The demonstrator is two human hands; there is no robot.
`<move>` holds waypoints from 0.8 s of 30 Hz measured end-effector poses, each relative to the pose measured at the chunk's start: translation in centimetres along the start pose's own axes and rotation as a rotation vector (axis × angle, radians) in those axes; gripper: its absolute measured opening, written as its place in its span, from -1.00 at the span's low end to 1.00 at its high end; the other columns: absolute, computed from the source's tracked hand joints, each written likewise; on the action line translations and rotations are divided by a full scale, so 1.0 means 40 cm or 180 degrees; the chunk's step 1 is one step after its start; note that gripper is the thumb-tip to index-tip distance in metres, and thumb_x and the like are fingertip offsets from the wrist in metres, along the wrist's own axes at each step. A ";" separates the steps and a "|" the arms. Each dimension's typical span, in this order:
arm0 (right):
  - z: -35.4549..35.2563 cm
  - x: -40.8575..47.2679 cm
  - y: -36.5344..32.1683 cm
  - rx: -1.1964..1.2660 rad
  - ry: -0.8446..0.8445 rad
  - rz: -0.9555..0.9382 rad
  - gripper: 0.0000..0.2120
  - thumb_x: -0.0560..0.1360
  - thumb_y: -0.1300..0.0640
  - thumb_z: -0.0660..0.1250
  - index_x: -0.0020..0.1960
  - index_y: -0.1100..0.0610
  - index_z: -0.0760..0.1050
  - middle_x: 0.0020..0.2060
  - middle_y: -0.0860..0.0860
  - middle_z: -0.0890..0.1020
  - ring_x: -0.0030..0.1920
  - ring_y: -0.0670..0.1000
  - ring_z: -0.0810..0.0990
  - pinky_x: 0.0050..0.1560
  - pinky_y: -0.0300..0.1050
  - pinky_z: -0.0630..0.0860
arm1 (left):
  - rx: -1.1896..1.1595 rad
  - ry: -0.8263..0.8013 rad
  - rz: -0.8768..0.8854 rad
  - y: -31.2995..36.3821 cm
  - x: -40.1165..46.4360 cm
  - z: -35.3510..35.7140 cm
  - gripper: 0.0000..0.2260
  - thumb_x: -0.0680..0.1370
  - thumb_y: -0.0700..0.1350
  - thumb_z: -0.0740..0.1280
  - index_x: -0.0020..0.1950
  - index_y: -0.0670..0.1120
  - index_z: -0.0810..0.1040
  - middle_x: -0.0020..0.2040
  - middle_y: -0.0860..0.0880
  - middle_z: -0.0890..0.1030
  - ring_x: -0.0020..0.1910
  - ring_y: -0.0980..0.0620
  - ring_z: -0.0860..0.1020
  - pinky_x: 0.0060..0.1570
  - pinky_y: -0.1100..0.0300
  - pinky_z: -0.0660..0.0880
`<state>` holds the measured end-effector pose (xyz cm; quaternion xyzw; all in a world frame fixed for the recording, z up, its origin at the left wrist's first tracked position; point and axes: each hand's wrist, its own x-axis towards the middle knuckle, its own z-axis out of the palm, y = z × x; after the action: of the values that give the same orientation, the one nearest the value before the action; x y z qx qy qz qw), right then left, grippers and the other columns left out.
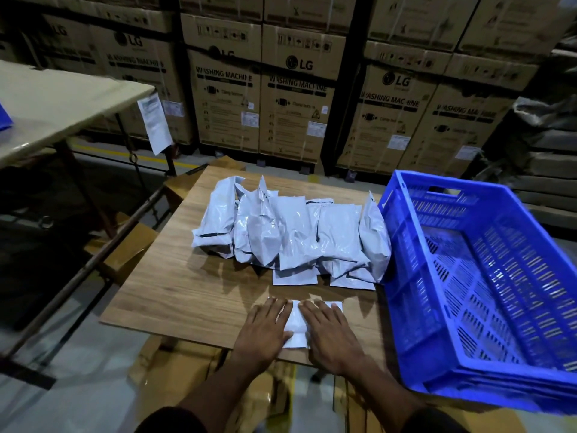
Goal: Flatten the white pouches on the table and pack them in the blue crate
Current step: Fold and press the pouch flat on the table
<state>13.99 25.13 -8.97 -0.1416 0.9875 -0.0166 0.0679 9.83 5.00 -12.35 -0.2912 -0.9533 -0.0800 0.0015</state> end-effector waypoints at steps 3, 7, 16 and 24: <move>0.025 -0.027 0.034 0.0049 -0.0013 0.0071 -0.43 0.63 -0.17 0.00 0.61 -0.07 0.08 0.57 -0.09 0.19 0.57 0.06 0.13 0.48 0.14 -0.04 | -0.0008 -0.0032 -0.0040 -0.009 -0.016 0.011 -0.42 0.54 0.20 0.16 0.46 -0.09 0.51 0.38 -0.08 0.55 0.36 -0.12 0.51 0.34 -0.11 0.38; 0.021 -0.048 0.055 0.0004 -0.0163 0.0306 -0.41 0.64 -0.28 -0.18 0.61 -0.18 -0.22 0.61 -0.13 -0.14 0.59 0.03 -0.24 0.52 0.14 -0.20 | -0.0031 0.0111 0.0055 -0.024 -0.027 0.012 -0.39 0.58 0.22 0.16 0.54 -0.09 0.40 0.47 -0.08 0.46 0.46 -0.12 0.43 0.37 -0.19 0.41; -0.020 -0.016 0.018 0.0159 0.0037 0.0393 -0.49 0.61 -0.09 0.00 0.52 0.01 0.31 0.50 0.02 0.34 0.55 0.15 0.16 0.49 0.23 0.01 | 0.0067 0.0184 -0.0063 -0.014 0.003 0.022 -0.41 0.49 0.15 0.19 0.42 -0.15 0.48 0.37 -0.17 0.54 0.39 -0.20 0.40 0.33 -0.26 0.23; 0.039 0.005 0.023 0.0092 0.0038 0.0187 -0.42 0.50 0.05 0.09 0.53 0.02 0.26 0.48 -0.03 0.36 0.48 0.12 0.26 0.44 0.15 0.04 | -0.0294 0.0528 0.0066 0.014 0.028 0.041 -0.58 0.55 -0.01 0.29 0.39 -0.09 0.47 0.27 -0.09 0.53 0.21 -0.15 0.56 0.24 -0.02 0.47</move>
<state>13.78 25.94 -10.59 -0.1115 0.9912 -0.0297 0.0644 9.28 6.32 -13.84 -0.2933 -0.9421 -0.1476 0.0679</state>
